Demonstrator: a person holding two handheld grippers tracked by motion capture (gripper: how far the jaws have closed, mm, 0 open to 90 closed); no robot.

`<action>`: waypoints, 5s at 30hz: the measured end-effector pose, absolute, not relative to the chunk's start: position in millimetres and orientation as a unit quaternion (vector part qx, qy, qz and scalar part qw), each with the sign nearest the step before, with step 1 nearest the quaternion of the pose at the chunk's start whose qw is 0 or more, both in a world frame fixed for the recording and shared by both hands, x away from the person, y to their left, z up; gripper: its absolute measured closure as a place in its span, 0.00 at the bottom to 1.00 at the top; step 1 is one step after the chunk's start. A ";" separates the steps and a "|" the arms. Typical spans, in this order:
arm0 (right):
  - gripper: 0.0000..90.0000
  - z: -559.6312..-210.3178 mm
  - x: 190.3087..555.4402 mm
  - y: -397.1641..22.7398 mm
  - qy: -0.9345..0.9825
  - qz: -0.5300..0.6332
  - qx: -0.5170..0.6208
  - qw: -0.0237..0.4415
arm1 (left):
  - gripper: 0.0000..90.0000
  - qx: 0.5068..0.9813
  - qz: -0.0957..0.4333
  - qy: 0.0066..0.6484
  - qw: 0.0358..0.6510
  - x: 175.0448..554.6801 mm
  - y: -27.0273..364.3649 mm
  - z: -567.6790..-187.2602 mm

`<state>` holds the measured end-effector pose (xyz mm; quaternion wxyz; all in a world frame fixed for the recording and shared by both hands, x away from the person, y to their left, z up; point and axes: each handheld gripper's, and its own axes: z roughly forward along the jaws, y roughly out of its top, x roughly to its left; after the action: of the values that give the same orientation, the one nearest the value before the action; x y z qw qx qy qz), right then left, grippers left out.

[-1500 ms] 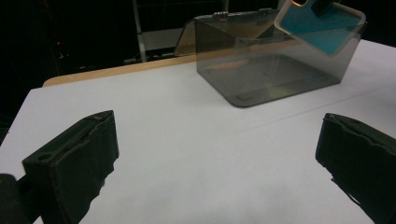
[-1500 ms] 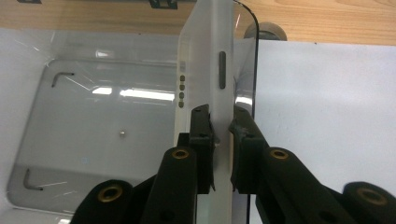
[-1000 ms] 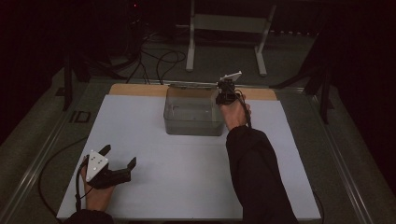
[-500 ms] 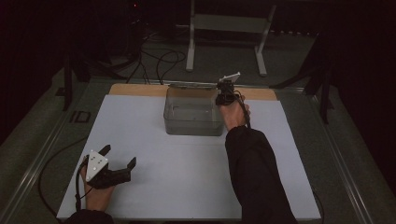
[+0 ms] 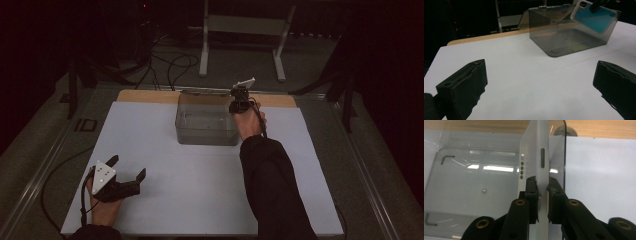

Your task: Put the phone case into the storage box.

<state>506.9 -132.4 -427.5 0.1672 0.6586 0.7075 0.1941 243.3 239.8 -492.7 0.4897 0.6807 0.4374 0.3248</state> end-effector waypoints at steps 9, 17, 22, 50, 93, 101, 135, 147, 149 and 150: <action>0.90 -431.7 507.7 -130.1 0.709 0.183 0.660 0.168 | 0.00 0.681 0.325 0.438 0.490 243.4 240.1 -492.7; 0.90 -433.4 507.9 -129.2 0.709 0.179 0.662 0.167 | 0.00 0.681 0.325 0.437 0.490 243.3 240.0 -492.6; 0.89 -434.1 507.6 -129.2 0.708 0.180 0.663 0.166 | 0.00 0.681 0.325 0.438 0.490 243.3 239.9 -492.7; 0.79 -425.0 500.5 -129.8 0.729 0.202 0.623 0.200 | 0.00 0.683 0.325 0.436 0.488 243.4 239.4 -492.7; 0.31 -412.7 475.7 -133.8 0.771 0.338 0.502 0.197 | 0.00 0.683 0.325 0.436 0.488 243.0 238.6 -492.9; 0.18 -411.7 466.3 -138.2 0.770 0.358 0.486 0.208 | 0.00 0.683 0.326 0.436 0.488 243.4 238.6 -493.1; 0.11 -418.4 400.0 -180.6 0.753 0.428 0.440 0.238 | 0.00 0.680 0.329 0.444 0.482 243.7 239.4 -492.2; 0.11 -430.1 371.4 -201.4 0.748 0.434 0.426 0.265 | 0.00 0.680 0.326 0.446 0.481 244.0 240.1 -492.3; 0.11 -434.5 367.7 -205.8 0.748 0.429 0.427 0.271 | 0.00 0.681 0.325 0.446 0.481 244.4 239.7 -492.7; 0.11 -434.5 367.7 -205.8 0.748 0.429 0.427 0.271 | 0.00 0.681 0.325 0.446 0.481 244.4 239.7 -492.7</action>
<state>367.7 -205.8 -434.5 0.2710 0.4274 0.7480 0.4294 244.4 239.7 -492.7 0.4811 0.6812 0.4462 0.3248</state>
